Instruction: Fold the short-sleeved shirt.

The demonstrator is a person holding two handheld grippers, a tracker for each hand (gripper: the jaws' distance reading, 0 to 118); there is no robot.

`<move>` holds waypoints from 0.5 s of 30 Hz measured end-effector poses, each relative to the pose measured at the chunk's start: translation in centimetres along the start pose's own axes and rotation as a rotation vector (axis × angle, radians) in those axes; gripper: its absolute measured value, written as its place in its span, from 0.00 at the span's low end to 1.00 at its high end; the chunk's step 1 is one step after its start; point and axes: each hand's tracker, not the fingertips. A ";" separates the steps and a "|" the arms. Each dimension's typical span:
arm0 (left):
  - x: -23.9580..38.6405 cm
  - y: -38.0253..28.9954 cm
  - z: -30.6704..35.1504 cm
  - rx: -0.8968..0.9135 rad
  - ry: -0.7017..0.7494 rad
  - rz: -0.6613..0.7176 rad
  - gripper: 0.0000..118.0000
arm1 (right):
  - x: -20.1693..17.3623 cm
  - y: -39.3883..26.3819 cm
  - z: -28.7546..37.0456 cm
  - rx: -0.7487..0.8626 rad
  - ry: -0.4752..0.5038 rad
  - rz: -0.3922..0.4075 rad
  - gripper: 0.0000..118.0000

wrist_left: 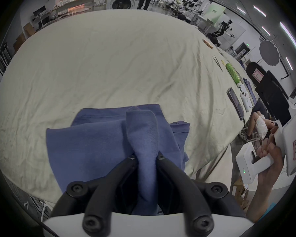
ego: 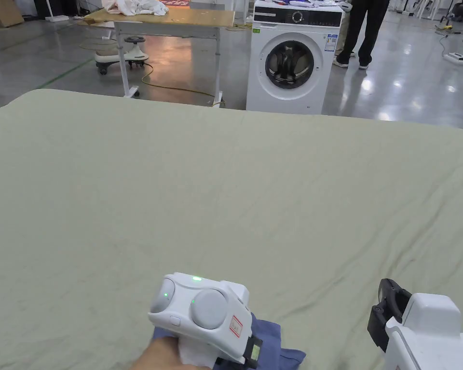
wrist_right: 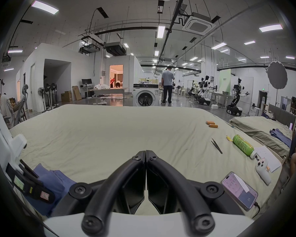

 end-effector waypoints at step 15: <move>-2.8 -0.3 1.6 0.085 -0.225 0.098 0.31 | 0.3 -0.6 0.3 -0.018 -0.005 -0.003 0.00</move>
